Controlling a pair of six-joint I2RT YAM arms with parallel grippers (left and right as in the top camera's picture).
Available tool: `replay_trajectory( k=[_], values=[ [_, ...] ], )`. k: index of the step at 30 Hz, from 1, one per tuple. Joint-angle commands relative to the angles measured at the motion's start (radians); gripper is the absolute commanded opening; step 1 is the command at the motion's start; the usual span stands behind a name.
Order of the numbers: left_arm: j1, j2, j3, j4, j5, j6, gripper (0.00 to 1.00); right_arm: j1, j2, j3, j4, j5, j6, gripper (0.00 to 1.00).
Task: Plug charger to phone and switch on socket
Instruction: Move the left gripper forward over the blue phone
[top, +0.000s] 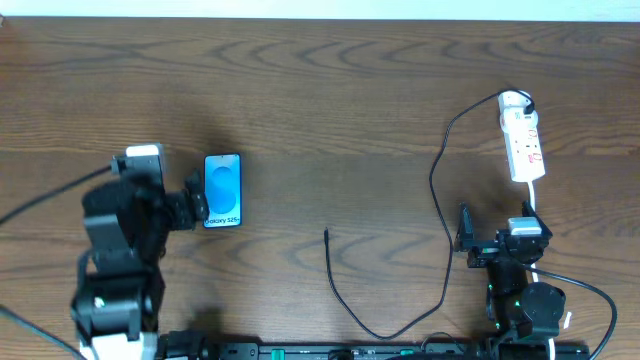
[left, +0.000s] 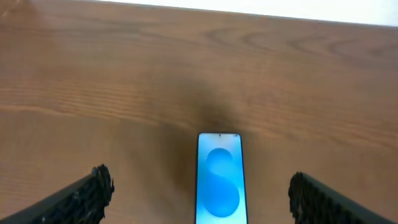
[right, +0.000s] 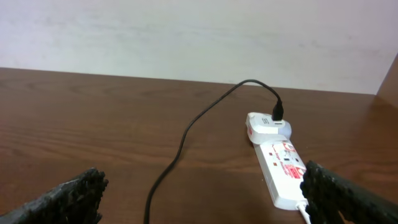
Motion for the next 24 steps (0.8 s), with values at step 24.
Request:
replay_trajectory(
  k=[24],
  values=[
    [-0.003,0.657,0.561,-0.559,0.013,0.006,0.93,0.003,-0.006,-0.002,-0.005,0.007,0.013,0.99]
  ],
)
